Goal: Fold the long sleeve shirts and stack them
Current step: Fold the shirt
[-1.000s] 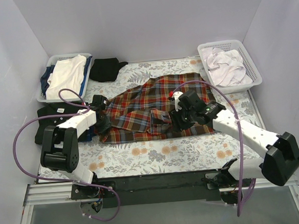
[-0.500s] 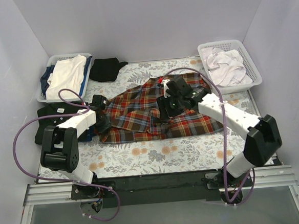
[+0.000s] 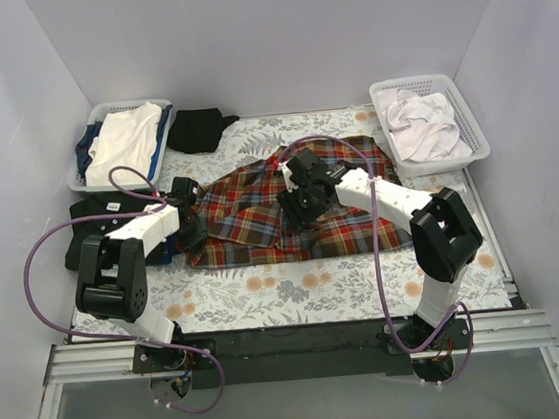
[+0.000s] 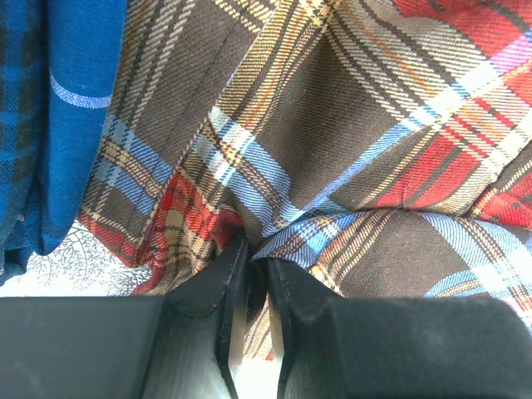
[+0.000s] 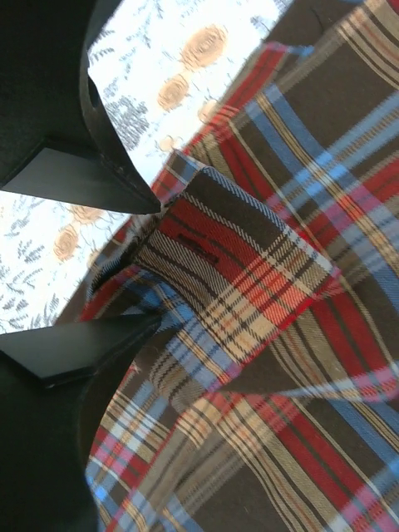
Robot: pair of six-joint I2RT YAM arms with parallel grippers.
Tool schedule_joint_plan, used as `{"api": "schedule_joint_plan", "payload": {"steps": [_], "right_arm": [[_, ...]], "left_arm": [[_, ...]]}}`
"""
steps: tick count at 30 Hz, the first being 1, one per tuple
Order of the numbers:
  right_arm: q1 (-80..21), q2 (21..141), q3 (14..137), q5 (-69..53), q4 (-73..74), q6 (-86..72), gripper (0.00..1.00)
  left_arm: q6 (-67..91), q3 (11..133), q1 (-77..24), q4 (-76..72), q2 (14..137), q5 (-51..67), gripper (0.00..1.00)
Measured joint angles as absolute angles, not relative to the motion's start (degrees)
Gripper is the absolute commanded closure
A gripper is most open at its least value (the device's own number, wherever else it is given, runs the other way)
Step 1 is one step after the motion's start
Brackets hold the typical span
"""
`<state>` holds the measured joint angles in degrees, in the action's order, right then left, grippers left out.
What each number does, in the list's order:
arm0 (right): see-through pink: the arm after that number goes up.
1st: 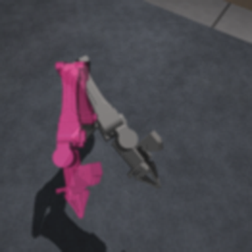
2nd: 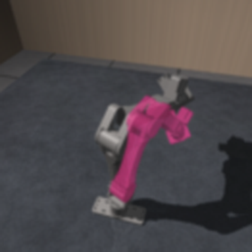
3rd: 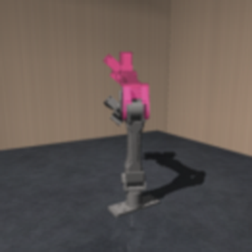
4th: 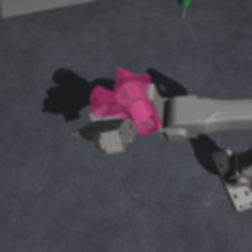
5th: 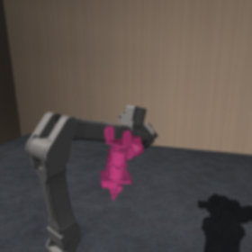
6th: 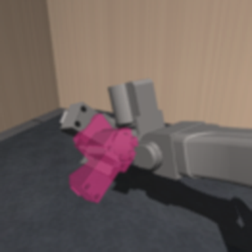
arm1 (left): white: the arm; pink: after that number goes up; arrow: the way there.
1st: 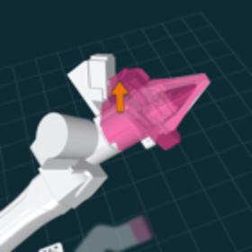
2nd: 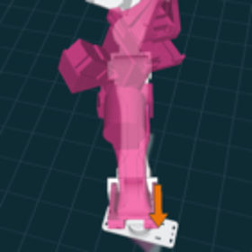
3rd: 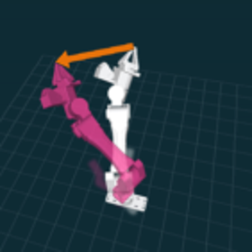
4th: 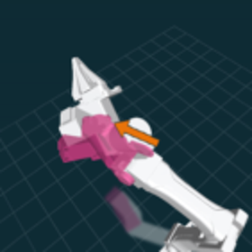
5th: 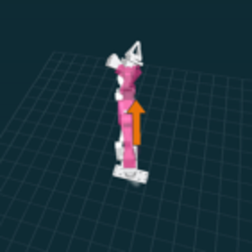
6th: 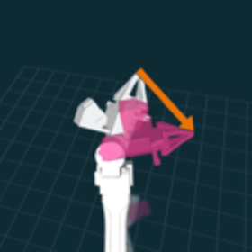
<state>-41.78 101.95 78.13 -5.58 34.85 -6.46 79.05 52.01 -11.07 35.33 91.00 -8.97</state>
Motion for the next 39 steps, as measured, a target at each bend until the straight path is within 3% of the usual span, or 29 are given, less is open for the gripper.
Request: {"api": "schedule_joint_plan", "payload": {"steps": [1, 3, 4, 6, 13, 22, 27, 31, 34, 39], "right_arm": [[-41.82, 102.56, 78.72, -4.8, 34.79, -6.22, 0.64], [-41.98, 103.55, 79.9, -3.14, 34.5, -5.91, 0.9], [-42.04, 104.05, 80.55, -1.89, 34.33, -5.89, 0.98], [-42.11, 104.57, 81.38, 1.15, 33.78, -6.13, 0.99], [-42.09, 101.08, 81.54, 9.82, 33.65, -6.07, 0.99], [-40.34, 77.34, 71.88, 19.51, 24.6, -5.78, 0.99], [-37.65, 67.99, 59.83, 20.8, 22.33, -6.28, 0.83], [-37.63, 63.42, 53.69, 16.88, 25.71, -10.02, 0.47], [-37.67, 57.54, 51.07, 14.94, 29.63, -13.63, 0.38], [-37.67, 51.44, 50.85, 16.29, 32.56, -17.93, 0.36]], "left_arm": [[79.05, 52.03, -11.07, 35.33, 91.05, -8.97, 0.89], [79.07, 52.03, -11.07, 35.35, 91.07, -8.97, 0.92], [79.09, 52.03, -11.07, 35.38, 91.09, -8.95, 0.94], [79.09, 52.05, -11.05, 35.4, 91.11, -8.95, 1.0], [79.31, 52.27, -11.03, 35.51, 91.39, -8.78, 1.0], [79.48, 52.38, -10.98, 35.57, 91.59, -8.71, 1.0], [79.5, 52.4, -10.96, 35.59, 91.64, -8.58, 1.0], [79.5, 52.66, -10.96, 35.83, 91.83, -8.56, 1.0], [79.5, 52.95, -10.96, 36.03, 92.12, -8.51, 1.0], [79.48, 53.34, -10.96, 36.05, 92.53, -8.29, 1.0]]}}
